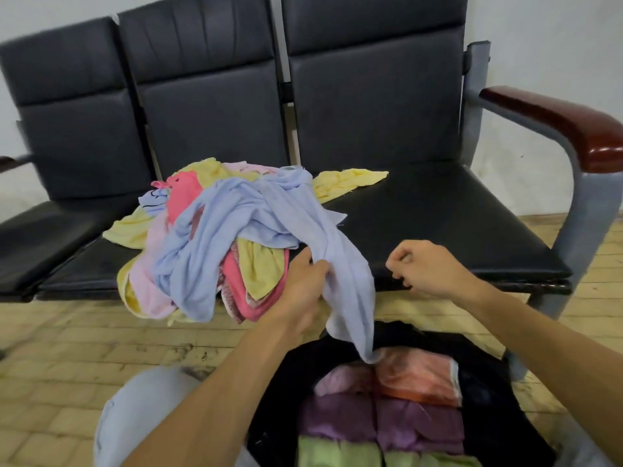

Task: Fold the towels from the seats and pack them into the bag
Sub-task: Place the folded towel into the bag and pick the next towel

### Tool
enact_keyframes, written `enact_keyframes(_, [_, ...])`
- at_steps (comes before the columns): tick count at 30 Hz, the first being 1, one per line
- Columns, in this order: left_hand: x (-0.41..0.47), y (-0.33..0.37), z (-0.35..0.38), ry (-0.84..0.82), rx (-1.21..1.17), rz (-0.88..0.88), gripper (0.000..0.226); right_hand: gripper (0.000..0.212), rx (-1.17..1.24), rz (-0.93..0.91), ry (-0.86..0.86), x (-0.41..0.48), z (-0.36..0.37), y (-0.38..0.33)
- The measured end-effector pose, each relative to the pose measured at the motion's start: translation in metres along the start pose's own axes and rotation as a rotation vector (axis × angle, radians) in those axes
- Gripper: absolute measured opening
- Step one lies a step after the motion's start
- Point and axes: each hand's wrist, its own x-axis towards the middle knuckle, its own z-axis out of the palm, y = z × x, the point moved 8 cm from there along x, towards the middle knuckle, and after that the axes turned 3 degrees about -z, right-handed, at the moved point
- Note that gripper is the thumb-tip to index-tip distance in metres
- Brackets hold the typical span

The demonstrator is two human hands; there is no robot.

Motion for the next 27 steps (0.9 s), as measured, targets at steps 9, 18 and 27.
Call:
enact_keyframes(9, [-0.024, -0.011, 0.002, -0.239, 0.070, -0.058, 0.046, 0.020, 0.005, 0.002, 0.074, 0.031, 0.043, -0.013])
enact_keyframes(18, [-0.020, -0.014, -0.014, -0.123, -0.144, -0.060, 0.022, 0.022, -0.218, -0.040, 0.035, 0.036, 0.059, -0.028])
enact_keyframes(27, [-0.007, -0.028, -0.059, 0.081, -0.321, -0.144, 0.008, 0.015, 0.554, 0.159, 0.208, 0.025, 0.005, -0.002])
